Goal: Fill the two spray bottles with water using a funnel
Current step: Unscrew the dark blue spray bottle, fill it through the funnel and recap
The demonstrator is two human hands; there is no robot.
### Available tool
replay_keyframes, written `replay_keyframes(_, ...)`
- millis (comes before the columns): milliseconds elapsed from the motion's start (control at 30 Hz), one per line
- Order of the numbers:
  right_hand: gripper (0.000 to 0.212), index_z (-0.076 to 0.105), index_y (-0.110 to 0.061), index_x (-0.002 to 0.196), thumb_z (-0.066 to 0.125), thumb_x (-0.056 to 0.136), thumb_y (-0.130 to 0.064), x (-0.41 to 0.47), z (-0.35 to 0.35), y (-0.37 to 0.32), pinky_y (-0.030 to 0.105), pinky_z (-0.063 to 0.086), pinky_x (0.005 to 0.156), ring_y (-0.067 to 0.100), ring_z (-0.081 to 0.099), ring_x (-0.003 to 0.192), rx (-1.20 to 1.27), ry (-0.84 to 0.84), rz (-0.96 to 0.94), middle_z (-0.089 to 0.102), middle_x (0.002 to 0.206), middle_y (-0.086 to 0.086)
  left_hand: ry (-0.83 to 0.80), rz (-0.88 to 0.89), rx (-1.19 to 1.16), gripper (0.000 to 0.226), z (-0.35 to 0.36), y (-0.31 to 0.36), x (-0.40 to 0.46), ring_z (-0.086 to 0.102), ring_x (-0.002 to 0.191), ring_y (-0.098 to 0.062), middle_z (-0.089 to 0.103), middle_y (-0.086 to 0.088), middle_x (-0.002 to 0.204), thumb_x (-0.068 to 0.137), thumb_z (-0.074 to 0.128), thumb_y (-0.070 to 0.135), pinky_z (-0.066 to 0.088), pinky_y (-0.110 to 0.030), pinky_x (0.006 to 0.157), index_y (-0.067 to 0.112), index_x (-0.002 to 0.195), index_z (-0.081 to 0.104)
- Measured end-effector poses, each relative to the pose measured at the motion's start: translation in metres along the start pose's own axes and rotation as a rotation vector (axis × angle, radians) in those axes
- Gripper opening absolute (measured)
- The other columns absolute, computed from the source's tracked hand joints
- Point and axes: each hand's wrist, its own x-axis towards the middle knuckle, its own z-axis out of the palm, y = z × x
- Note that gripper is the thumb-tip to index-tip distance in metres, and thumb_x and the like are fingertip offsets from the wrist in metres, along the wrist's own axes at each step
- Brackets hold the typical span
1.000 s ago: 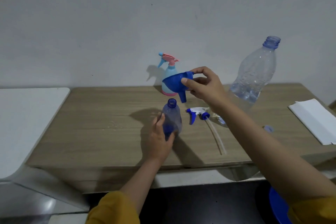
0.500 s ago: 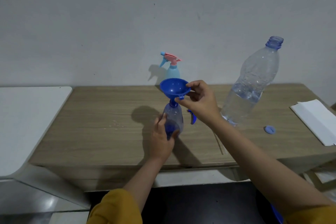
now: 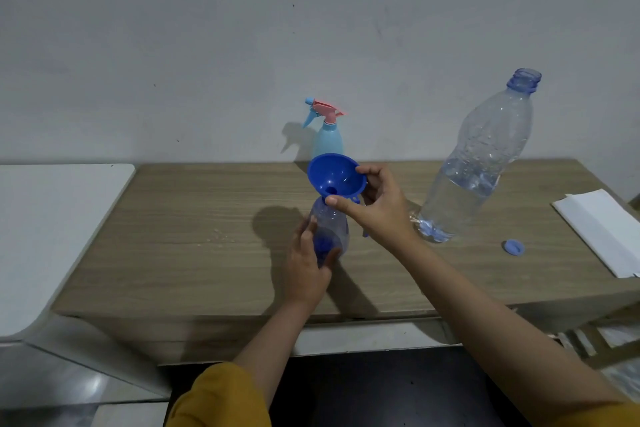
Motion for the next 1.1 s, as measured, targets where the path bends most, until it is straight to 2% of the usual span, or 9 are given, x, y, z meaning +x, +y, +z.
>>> replay_keyframes(67, 0.071, 0.046, -0.015, 0.122, 0.088, 0.064, -0.019, 0.001, 0.001, -0.003, 0.025, 0.055, 0.086, 0.015, 0.062, 0.11, -0.01, -0.01, 0.015, 0.063, 0.118, 0.006, 0.008, 0.006, 0.009, 0.068, 0.0, 0.0, -0.001, 0.055, 0.115, -0.033, 0.045, -0.014, 0.14, 0.079, 0.062, 0.045, 0.05, -0.037, 0.081, 0.022, 0.134, 0.028)
replay_keyframes(167, 0.08, 0.039, -0.018, 0.136, 0.084, 0.071, -0.022, 0.005, -0.003, -0.007, 0.022, 0.053, 0.088, 0.011, 0.06, 0.113, -0.04, -0.098, 0.05, 0.06, 0.124, 0.0, 0.012, 0.022, 0.013, 0.075, -0.001, 0.002, 0.0, 0.056, 0.114, -0.033, 0.046, -0.016, 0.138, 0.075, 0.075, 0.031, 0.047, -0.03, 0.079, 0.022, 0.134, 0.029)
replay_keyframes(333, 0.075, 0.047, -0.018, 0.134, 0.083, 0.069, -0.027, 0.019, -0.016, -0.009, 0.042, 0.05, 0.1, 0.016, 0.058, 0.117, -0.077, -0.233, 0.097, 0.059, 0.127, 0.001, 0.0, 0.019, 0.01, 0.076, -0.003, 0.005, 0.001, 0.056, 0.114, -0.031, 0.045, -0.016, 0.138, 0.075, 0.077, 0.025, 0.043, -0.026, 0.077, 0.024, 0.133, 0.028)
replay_keyframes(467, 0.071, 0.044, -0.015, 0.138, 0.079, 0.077, -0.016, 0.024, -0.021, -0.01, 0.044, 0.048, 0.102, 0.016, 0.055, 0.121, -0.119, -0.31, 0.08, 0.057, 0.131, 0.001, 0.007, 0.023, -0.004, 0.077, -0.003, 0.006, 0.0, 0.054, 0.117, -0.03, 0.044, -0.016, 0.138, 0.074, 0.078, 0.021, 0.042, -0.024, 0.083, 0.024, 0.133, 0.029)
replay_keyframes(667, 0.09, 0.028, -0.02, 0.147, 0.08, 0.074, -0.027, 0.025, -0.021, -0.007, 0.048, 0.046, 0.104, 0.021, 0.056, 0.122, -0.103, -0.342, 0.105, 0.058, 0.13, 0.002, 0.023, 0.015, 0.004, 0.076, -0.002, 0.008, 0.0, 0.048, 0.122, -0.024, 0.042, -0.012, 0.142, 0.076, 0.076, 0.023, 0.04, -0.023, 0.089, 0.025, 0.134, 0.028)
replay_keyframes(733, 0.099, 0.024, -0.022, 0.149, 0.08, 0.069, -0.039, 0.023, -0.02, -0.005, 0.046, 0.045, 0.105, 0.019, 0.056, 0.122, -0.072, -0.321, 0.116, 0.058, 0.13, 0.002, 0.031, 0.003, 0.0, 0.076, -0.001, 0.008, -0.001, 0.047, 0.124, -0.023, 0.04, -0.01, 0.143, 0.077, 0.076, 0.024, 0.041, -0.024, 0.091, 0.025, 0.135, 0.027)
replay_keyframes(833, 0.09, 0.023, -0.019, 0.15, 0.076, 0.079, -0.033, 0.02, -0.022, -0.006, 0.045, 0.044, 0.107, 0.017, 0.055, 0.123, -0.022, -0.275, 0.1, 0.055, 0.134, 0.004, 0.033, -0.034, 0.001, 0.074, -0.001, 0.012, -0.002, 0.046, 0.125, -0.024, 0.038, -0.008, 0.146, 0.079, 0.073, 0.026, 0.043, -0.027, 0.089, 0.026, 0.136, 0.026)
replay_keyframes(967, 0.081, 0.028, -0.019, 0.149, 0.073, 0.083, -0.029, 0.011, -0.03, -0.003, 0.04, 0.041, 0.109, 0.014, 0.048, 0.129, -0.055, -0.195, 0.017, 0.047, 0.142, 0.004, 0.033, -0.081, 0.014, 0.073, -0.001, 0.019, -0.004, 0.046, 0.124, -0.023, 0.037, -0.009, 0.147, 0.08, 0.072, 0.022, 0.034, -0.012, 0.087, 0.011, 0.141, 0.033)
replay_keyframes(1100, 0.061, 0.044, -0.007, 0.137, 0.071, 0.084, -0.023, 0.001, -0.046, -0.001, 0.033, 0.047, 0.102, 0.014, 0.054, 0.122, -0.178, 0.065, -0.285, 0.055, 0.132, 0.006, 0.043, -0.127, 0.039, 0.072, 0.004, 0.023, -0.005, 0.047, 0.125, -0.031, 0.041, -0.013, 0.144, 0.079, 0.072, 0.013, 0.038, -0.025, 0.094, 0.006, 0.139, 0.034)
